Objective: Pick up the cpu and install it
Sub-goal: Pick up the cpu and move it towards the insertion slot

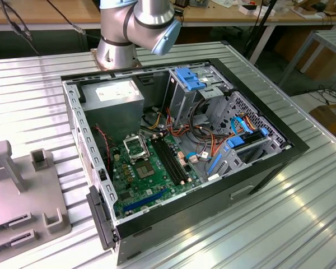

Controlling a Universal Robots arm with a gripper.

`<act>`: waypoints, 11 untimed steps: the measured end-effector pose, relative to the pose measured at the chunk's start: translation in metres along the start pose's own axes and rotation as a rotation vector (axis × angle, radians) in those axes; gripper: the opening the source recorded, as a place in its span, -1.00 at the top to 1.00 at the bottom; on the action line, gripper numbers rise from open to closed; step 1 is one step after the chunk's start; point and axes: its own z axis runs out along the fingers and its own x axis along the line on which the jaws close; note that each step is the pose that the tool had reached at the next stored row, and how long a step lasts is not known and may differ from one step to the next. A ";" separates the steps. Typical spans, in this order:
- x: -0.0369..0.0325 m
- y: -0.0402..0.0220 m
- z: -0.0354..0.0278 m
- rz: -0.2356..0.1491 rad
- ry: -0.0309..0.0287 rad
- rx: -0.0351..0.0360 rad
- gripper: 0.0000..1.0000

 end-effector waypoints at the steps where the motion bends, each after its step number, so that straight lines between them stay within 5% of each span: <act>1: 0.0000 0.0000 0.0000 0.000 0.0001 -0.0001 0.06; 11: -0.0066 -0.0005 -0.0003 0.000 0.0000 -0.0002 0.06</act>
